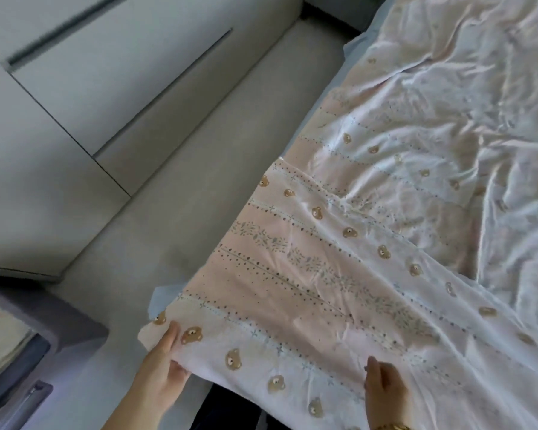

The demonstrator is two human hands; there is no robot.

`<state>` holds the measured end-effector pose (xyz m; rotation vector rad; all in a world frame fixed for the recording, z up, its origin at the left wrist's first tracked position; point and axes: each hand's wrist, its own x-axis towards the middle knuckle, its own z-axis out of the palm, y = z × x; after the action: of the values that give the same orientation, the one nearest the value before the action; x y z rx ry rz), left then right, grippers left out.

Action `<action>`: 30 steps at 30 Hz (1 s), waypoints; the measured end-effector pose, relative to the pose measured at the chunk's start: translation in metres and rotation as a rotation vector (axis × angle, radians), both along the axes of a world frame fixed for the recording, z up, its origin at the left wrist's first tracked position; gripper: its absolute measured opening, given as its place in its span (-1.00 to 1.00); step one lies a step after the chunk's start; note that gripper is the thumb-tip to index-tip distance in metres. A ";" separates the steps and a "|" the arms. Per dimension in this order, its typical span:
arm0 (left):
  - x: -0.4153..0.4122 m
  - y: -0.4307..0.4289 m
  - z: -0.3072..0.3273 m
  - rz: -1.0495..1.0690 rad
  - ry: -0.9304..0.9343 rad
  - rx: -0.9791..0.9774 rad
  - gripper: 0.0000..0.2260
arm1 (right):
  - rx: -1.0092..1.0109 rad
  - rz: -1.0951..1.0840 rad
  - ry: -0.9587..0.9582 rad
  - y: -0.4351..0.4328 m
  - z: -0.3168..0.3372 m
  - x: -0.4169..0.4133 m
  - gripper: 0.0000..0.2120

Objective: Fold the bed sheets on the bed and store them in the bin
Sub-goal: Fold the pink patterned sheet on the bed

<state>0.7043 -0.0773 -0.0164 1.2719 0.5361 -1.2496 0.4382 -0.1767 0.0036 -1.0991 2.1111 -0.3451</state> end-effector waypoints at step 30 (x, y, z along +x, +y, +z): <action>-0.015 0.063 0.099 -0.206 -0.452 -0.228 -0.81 | -0.139 -0.683 -0.653 0.143 0.089 -0.114 -0.79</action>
<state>0.6892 -0.0147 0.0824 1.3816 -0.0617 -1.1042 0.3245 -0.0334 0.0924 -0.2210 1.7992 -1.0279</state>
